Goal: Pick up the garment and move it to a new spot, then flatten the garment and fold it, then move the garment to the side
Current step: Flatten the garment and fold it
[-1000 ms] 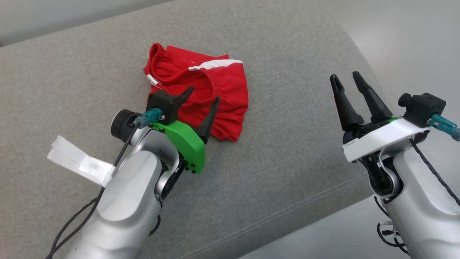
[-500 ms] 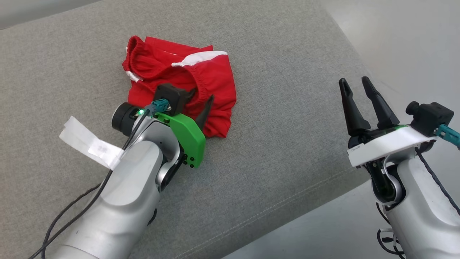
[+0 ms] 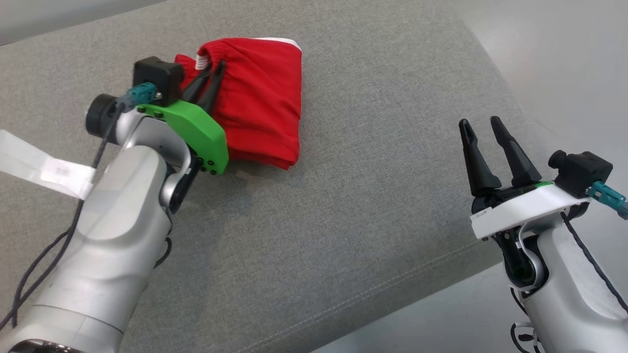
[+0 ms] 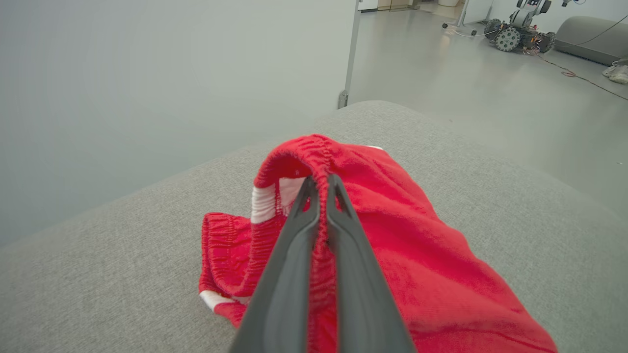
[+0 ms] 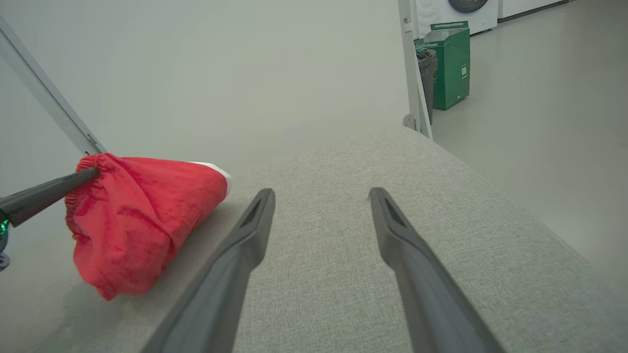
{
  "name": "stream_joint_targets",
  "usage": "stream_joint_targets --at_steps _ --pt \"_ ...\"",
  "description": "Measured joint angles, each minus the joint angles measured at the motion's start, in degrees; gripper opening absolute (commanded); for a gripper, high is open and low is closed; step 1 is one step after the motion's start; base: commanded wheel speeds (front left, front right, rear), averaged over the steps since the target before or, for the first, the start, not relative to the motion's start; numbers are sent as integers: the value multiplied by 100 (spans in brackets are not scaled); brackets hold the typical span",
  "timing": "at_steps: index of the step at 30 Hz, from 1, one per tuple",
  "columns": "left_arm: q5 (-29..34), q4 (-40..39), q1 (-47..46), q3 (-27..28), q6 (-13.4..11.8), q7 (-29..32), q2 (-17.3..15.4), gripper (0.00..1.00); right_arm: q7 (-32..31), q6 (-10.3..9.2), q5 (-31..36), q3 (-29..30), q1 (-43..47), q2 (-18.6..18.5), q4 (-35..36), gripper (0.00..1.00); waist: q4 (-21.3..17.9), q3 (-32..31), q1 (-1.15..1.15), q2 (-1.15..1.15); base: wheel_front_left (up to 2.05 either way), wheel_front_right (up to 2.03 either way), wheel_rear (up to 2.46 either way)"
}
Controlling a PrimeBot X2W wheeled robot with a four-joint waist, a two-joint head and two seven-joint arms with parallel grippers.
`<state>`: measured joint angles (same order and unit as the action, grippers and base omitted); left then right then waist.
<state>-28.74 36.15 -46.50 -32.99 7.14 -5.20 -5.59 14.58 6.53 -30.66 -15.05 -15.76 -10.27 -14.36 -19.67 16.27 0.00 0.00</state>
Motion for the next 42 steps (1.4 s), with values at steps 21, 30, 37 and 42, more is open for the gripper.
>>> stream_joint_targets --at_steps 21,30,37,42 --pt "0 1401 -169 5 -2 -11 -225 100 0 52 100 -85 17 215 -118 100 -334 264 0 0 0 0 0" --pt "11 1384 -193 -131 -1 -531 8 100 0 52 220 -21 17 165 -214 100 -124 89 0 0 0 0 0" --pt "8 1192 -1 -158 -1 -856 19 100 0 52 244 -77 130 94 -269 100 132 -211 0 0 0 0 0" --pt "8 948 333 -76 -1 -906 -18 100 0 52 236 -71 236 70 -272 100 383 -346 0 0 0 0 0"
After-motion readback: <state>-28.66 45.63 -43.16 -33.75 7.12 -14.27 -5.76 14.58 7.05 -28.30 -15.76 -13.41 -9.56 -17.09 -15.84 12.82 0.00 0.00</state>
